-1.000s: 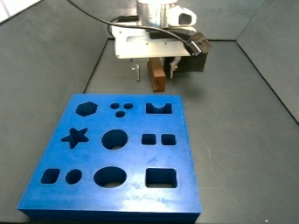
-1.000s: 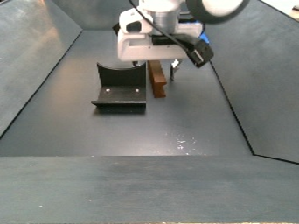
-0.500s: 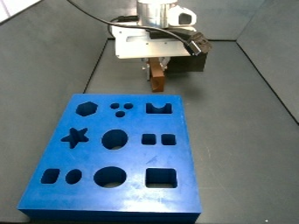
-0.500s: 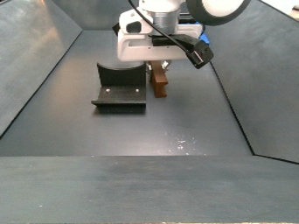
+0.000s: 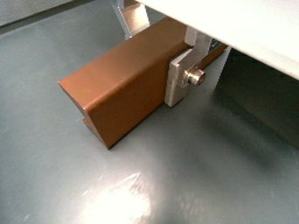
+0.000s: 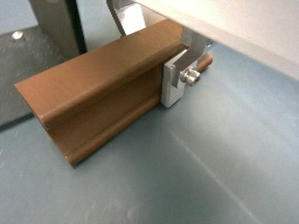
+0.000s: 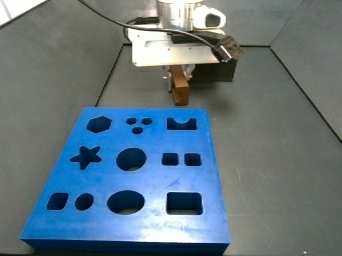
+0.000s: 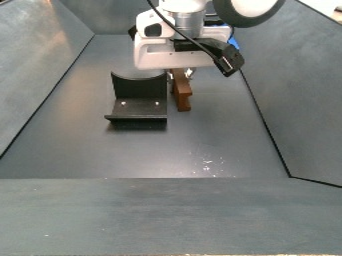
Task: Pick up the arch object. Move up. Place the arch object on the fixture. Regrasp the arch object. Rotate the arch object. Move to above the board. Insert the arch object.
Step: Pick up the arch object, then move up.
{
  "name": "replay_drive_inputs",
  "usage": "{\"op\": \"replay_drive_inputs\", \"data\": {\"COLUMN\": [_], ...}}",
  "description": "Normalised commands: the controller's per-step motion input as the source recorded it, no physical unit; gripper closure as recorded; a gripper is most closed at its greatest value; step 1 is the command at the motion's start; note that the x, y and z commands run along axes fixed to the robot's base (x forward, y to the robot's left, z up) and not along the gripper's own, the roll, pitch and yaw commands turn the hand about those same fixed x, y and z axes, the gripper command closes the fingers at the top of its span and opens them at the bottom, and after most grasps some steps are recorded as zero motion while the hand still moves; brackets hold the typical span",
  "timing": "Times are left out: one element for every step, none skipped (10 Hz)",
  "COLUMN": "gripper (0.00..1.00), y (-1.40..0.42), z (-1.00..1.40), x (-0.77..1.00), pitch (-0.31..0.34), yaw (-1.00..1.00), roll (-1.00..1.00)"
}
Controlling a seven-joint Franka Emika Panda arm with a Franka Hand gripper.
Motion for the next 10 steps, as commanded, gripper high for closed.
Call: {"op": "replay_drive_inputs", "data": {"gripper": [1.00,1.00,1.00,1.00,1.00,1.00,1.00,1.00,1.00,1.00], "y": [0.00,0.00,0.00,0.00,0.00,0.00,-0.02,-0.03,-0.01,-0.01], "z": [0.00,0.00,0.00,0.00,0.00,0.83,0.81,0.72,0.60,0.46], "x": [0.00,0.00,0.00,0.00,0.00,0.00,-0.01,-0.04,-0.03,-0.02], "pitch": [0.000,0.000,0.000,0.000,0.000,0.000,0.013,0.035,0.040,0.046], "yaw": [0.00,0.00,0.00,0.00,0.00,0.00,-0.04,-0.04,-0.02,-0.01], "roll": [0.00,0.00,0.00,0.00,0.00,0.00,0.00,-0.01,-0.02,-0.03]}}
